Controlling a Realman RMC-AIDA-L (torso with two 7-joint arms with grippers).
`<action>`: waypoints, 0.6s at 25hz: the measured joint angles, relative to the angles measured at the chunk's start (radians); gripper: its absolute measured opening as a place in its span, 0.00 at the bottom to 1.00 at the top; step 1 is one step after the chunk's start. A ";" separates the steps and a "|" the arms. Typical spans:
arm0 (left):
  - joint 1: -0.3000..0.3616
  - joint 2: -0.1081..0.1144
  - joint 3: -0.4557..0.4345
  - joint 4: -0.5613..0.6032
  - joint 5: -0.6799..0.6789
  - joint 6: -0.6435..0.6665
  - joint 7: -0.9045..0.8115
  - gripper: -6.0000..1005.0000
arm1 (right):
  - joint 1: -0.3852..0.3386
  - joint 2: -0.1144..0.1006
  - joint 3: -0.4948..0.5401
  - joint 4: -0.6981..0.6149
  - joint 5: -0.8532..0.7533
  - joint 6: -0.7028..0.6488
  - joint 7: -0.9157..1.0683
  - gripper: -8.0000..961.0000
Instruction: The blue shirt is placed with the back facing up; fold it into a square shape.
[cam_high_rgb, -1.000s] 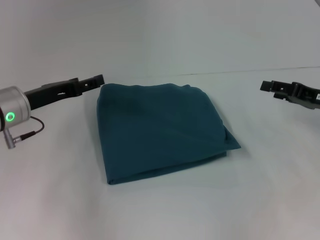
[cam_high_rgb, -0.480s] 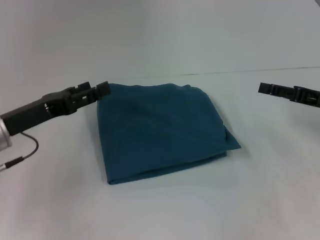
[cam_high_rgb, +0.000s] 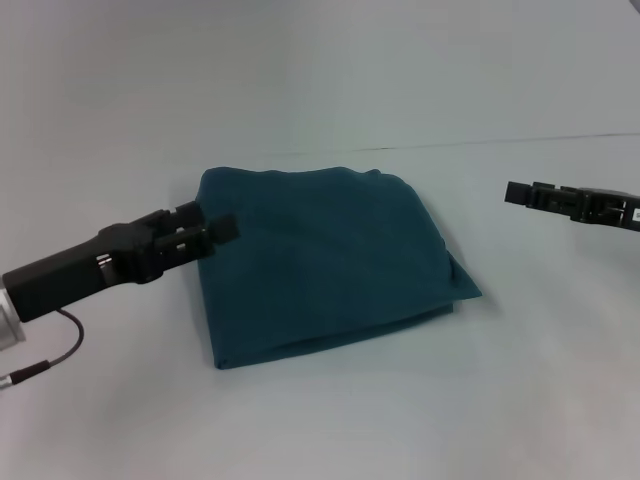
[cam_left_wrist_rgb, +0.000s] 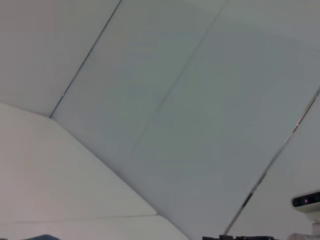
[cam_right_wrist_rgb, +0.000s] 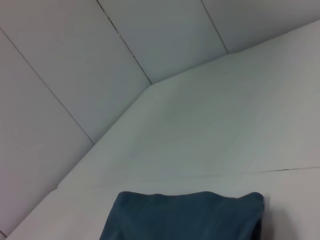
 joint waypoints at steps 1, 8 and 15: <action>0.000 0.000 0.000 -0.002 0.000 0.001 0.001 0.89 | 0.000 0.002 0.000 0.001 0.000 0.000 0.000 0.73; 0.002 0.000 0.008 -0.015 0.009 0.006 0.018 0.89 | -0.007 0.014 -0.012 -0.003 -0.001 -0.006 -0.016 0.73; 0.001 0.000 0.009 -0.019 0.018 0.008 0.031 0.89 | -0.013 0.015 -0.031 0.004 -0.001 -0.009 -0.042 0.74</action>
